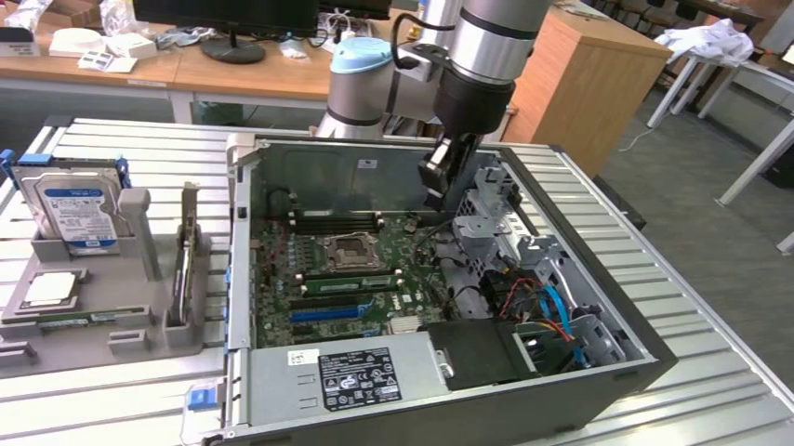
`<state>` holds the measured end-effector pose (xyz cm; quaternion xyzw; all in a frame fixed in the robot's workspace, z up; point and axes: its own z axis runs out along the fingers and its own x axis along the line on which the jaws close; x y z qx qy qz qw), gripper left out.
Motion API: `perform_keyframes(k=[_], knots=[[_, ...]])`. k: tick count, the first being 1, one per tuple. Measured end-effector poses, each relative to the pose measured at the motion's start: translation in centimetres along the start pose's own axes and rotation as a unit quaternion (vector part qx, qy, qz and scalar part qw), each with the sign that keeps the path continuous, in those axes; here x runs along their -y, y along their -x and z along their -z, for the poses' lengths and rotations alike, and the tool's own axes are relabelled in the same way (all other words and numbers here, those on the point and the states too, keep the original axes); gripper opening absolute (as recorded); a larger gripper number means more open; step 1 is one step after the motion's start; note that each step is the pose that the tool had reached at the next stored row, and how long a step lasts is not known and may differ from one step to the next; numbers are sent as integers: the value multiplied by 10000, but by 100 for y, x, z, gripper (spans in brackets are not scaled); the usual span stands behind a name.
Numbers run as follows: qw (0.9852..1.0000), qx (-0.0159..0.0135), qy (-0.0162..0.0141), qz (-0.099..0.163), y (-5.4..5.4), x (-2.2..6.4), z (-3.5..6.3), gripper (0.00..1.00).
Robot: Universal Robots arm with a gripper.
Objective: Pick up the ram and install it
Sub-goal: 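Press down the ram until it locks into place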
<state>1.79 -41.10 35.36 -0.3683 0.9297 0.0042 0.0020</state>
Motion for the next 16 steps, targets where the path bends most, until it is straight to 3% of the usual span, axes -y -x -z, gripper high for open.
perform_keyframes(k=[4,8,12,16], knots=[[9994,2,-2,-339,0,0,-3,11],[9976,4,-5,-687,0,0,-6,11],[9946,7,-7,-1034,0,0,-9,11],[9903,9,-9,-1388,0,0,-12,11]])
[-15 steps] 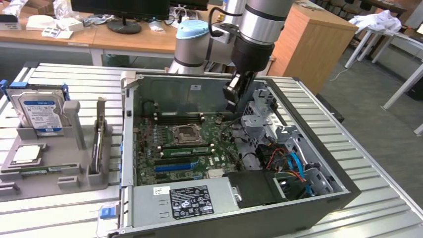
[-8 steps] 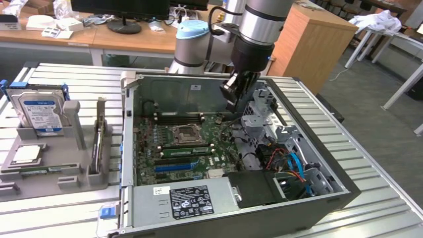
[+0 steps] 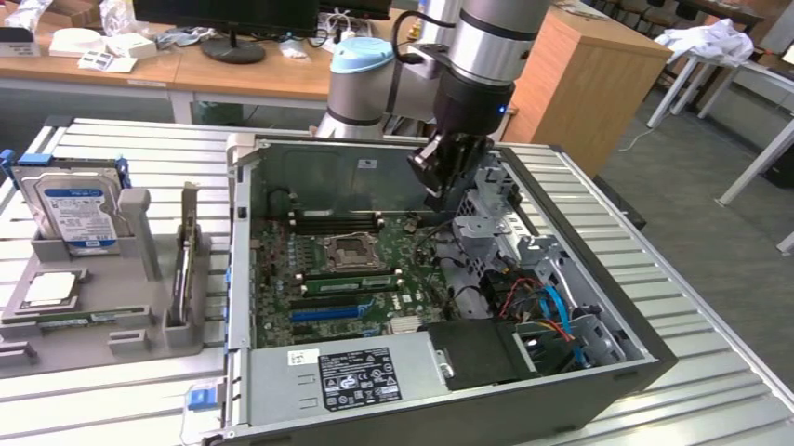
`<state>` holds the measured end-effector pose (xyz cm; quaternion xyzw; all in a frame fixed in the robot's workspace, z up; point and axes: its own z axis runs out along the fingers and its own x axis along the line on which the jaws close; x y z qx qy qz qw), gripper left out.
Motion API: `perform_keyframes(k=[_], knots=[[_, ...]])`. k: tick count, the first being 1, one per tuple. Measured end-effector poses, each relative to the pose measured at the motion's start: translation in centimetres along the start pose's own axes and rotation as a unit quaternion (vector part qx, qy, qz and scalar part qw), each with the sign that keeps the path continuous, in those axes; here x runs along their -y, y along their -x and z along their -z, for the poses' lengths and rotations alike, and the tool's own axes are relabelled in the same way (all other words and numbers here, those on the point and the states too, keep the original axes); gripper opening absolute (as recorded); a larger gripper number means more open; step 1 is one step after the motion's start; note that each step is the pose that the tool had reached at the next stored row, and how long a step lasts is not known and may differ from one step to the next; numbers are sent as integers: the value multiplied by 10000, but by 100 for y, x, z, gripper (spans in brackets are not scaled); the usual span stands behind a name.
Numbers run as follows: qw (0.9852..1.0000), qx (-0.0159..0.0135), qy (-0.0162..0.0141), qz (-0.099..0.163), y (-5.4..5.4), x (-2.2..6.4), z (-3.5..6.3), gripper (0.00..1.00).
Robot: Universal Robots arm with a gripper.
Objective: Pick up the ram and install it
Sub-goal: 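Press down the ram until it locks into place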
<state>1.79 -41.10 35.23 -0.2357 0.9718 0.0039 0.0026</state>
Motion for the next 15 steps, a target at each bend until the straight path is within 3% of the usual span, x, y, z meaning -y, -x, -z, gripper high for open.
perform_keyframes(k=[4,7,15], knots=[[9994,2,-3,-349,0,0,-3,11],[9981,4,-4,-616,0,0,-6,11],[9923,9,-7,-1239,0,0,-10,11]])
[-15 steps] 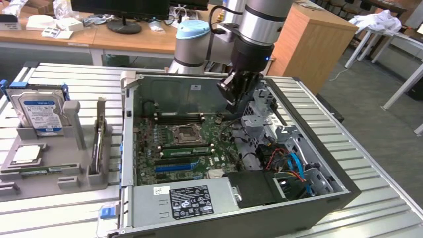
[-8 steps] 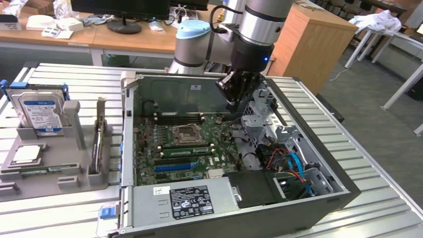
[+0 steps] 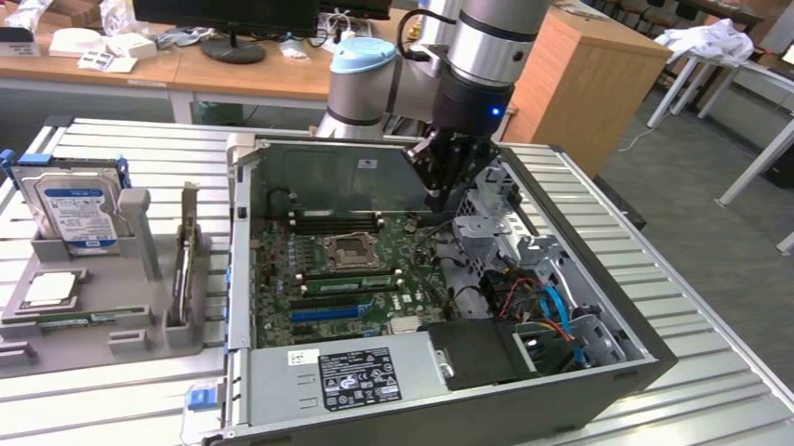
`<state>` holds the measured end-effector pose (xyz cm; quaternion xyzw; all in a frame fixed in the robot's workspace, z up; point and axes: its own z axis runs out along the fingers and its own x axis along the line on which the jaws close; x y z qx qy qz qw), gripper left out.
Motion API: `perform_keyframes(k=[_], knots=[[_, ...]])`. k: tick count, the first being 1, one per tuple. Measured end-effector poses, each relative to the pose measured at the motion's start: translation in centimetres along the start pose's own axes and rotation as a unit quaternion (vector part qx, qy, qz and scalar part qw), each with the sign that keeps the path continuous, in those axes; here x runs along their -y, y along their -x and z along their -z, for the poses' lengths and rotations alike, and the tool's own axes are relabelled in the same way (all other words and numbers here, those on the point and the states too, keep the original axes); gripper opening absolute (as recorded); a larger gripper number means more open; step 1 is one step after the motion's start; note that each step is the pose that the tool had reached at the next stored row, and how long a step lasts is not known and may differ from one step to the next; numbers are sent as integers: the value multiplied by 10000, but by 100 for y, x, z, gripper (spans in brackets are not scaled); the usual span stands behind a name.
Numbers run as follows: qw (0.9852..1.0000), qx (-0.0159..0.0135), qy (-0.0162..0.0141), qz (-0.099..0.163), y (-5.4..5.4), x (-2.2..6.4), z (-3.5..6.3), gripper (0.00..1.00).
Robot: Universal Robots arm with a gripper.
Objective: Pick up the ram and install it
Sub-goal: 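Press down the ram until it locks into place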
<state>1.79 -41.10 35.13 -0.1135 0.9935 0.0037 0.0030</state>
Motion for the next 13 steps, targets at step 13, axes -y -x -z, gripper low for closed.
perform_keyframes(k=[13], knots=[[9937,9,-5,-1125,0,0,-26,11]])
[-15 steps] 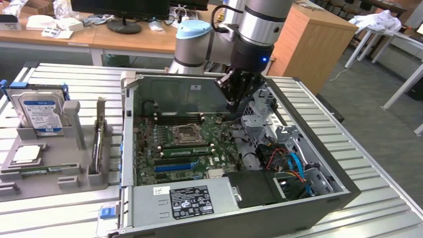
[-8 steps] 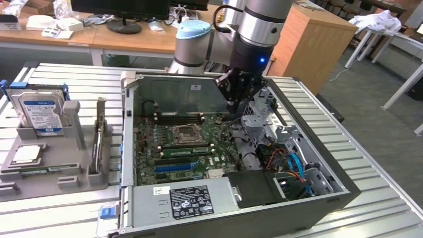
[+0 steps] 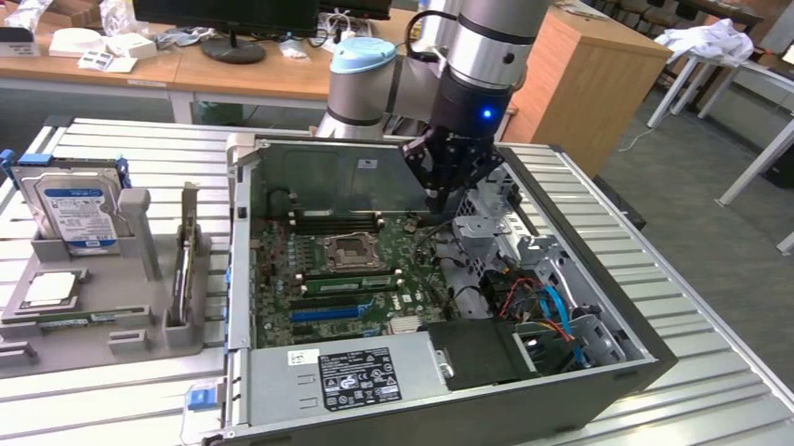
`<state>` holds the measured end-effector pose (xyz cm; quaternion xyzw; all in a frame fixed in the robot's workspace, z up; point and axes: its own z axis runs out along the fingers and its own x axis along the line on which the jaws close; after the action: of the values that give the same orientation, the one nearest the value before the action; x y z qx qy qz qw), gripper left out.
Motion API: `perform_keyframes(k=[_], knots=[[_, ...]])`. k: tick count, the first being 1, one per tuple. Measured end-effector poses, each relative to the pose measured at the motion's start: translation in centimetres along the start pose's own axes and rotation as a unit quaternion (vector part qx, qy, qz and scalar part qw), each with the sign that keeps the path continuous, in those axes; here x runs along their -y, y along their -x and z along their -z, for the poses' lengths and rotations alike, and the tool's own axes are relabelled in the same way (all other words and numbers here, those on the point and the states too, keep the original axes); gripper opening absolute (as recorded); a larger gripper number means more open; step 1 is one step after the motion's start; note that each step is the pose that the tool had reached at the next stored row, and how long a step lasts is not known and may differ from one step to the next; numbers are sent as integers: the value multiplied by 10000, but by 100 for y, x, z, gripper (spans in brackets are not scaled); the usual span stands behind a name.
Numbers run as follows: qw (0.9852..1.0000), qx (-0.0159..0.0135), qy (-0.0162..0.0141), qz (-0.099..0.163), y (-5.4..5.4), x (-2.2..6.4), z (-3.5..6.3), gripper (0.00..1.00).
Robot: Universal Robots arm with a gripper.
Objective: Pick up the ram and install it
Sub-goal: 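Press down the ram until it locks into place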
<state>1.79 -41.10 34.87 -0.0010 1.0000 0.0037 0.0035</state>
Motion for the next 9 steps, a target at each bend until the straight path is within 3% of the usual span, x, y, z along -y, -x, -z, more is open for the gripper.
perform_keyframes(k=[5,9], knots=[[9990,3,-3,-442,0,0,-1,11],[9989,3,-3,-475,0,0,-1,11]])
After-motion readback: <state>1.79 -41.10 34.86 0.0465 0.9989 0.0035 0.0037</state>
